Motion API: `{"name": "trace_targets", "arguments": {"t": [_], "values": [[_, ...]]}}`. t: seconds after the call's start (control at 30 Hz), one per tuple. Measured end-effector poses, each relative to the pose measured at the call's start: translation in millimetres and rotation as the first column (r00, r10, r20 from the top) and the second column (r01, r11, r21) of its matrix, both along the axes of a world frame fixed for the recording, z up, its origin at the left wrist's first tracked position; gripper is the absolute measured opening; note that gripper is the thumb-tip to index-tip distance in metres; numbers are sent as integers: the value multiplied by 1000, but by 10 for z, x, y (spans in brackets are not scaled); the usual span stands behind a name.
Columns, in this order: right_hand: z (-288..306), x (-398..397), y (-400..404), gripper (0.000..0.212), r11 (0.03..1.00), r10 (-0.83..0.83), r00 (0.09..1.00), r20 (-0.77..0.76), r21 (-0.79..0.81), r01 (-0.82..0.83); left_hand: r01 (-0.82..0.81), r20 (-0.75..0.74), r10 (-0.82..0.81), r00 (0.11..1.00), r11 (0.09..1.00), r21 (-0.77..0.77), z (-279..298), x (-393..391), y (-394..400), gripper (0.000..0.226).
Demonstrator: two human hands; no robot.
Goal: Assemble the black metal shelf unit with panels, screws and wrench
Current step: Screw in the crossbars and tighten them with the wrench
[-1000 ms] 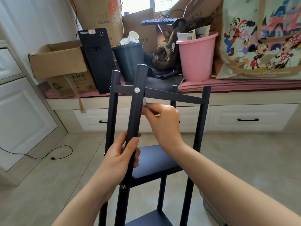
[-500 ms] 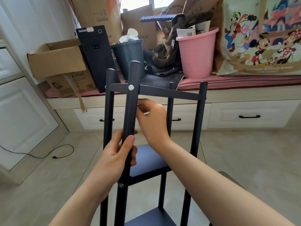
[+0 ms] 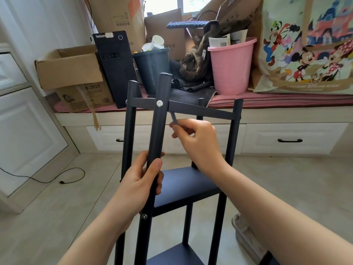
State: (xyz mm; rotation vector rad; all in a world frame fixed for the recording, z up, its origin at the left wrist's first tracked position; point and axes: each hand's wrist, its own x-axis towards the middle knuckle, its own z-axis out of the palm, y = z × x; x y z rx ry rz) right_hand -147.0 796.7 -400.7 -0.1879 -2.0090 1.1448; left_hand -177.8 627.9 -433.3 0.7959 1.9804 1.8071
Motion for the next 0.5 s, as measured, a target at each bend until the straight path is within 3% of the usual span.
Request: {"name": "trace_targets", "arguments": {"t": [0.23,0.5], "values": [[-10,-13,-32,18,990,-23,998,52,142,15,4,0,-4,1000,1000,-7,7,17,-16,19],[-18,-52,-46,16,989,-75,996,-41,127,79,-3,7,3,1000,1000,3,14,22,-33,16]]}}
